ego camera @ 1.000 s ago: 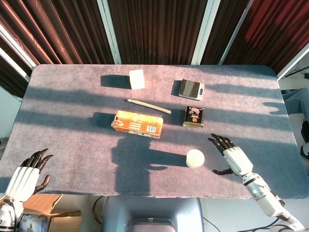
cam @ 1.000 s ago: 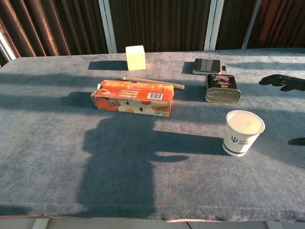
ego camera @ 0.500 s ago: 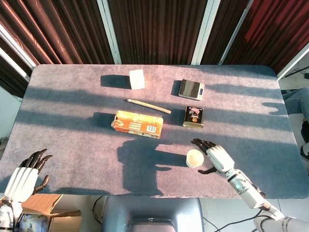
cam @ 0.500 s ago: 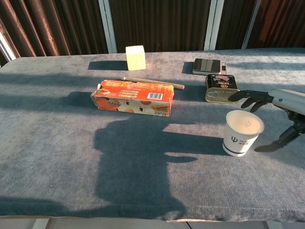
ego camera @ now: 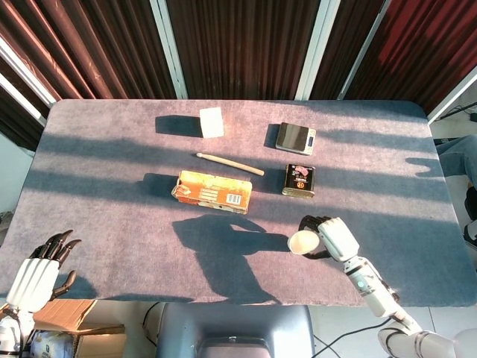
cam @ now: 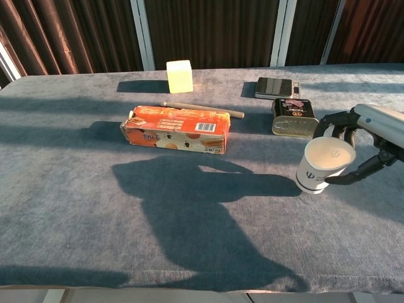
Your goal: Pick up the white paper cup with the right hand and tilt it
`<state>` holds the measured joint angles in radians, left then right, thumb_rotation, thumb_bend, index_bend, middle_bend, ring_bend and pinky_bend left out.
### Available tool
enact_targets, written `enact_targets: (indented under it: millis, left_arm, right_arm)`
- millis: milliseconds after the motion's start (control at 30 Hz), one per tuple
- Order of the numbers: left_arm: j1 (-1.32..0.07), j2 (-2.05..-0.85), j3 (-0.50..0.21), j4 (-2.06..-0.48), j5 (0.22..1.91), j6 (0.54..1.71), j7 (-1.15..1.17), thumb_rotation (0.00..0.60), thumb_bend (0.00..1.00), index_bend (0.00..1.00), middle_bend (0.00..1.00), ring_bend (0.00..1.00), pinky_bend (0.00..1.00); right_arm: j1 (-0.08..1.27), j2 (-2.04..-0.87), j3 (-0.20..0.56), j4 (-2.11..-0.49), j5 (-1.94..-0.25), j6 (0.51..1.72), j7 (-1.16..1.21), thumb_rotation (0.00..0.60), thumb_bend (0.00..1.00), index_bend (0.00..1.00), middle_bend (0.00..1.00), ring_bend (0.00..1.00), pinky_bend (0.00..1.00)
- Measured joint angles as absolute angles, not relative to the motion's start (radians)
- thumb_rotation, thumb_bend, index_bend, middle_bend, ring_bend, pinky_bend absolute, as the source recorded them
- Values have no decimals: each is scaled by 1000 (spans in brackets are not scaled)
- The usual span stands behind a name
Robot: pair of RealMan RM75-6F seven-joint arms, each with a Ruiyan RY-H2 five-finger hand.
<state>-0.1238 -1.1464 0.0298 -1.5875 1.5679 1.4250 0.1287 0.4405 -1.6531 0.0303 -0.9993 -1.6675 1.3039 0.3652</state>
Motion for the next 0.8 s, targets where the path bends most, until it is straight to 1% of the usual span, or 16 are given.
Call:
enact_targets:
  millis: [100, 200, 300, 467, 633, 733, 800]
  left_arm:
    - [-126, -1147, 29, -1589, 1563, 1419, 133, 600, 405, 215, 74, 104, 289]
    - [-126, -1148, 29, -1590, 1562, 1417, 138, 600, 404, 215, 74, 103, 289]
    - [-127, -1148, 30, -1592, 1560, 1413, 143, 600, 404, 215, 75, 104, 289]
    - [-127, -1148, 30, -1595, 1559, 1411, 148, 600, 405, 215, 74, 104, 289]
    - [-127, -1147, 31, -1595, 1561, 1412, 147, 600, 405, 214, 74, 104, 289]
    - [-127, -1147, 32, -1595, 1562, 1411, 147, 600, 404, 215, 74, 104, 289]
    - [-127, -1147, 33, -1595, 1562, 1410, 146, 600, 404, 214, 74, 104, 289]
  right_arm:
    - [436, -1648, 34, -1000, -1677, 1342, 323, 600, 210, 649, 514, 574, 678]
    - [433, -1628, 36, -1020, -1689, 1365, 230, 600, 210, 644, 514, 574, 678]
    - [430, -1596, 37, -1060, -1699, 1373, 81, 600, 211, 637, 514, 572, 678]
    - [424, -1533, 43, -1166, -1695, 1353, -297, 600, 211, 633, 514, 540, 655]
    - [423, -1477, 54, -1306, -1641, 1276, -709, 600, 212, 624, 514, 514, 631]
    - [431, -1454, 63, -1383, -1572, 1189, -875, 600, 213, 608, 514, 495, 616]
    - [440, -1447, 69, -1413, -1524, 1134, -928, 600, 212, 588, 514, 476, 602]
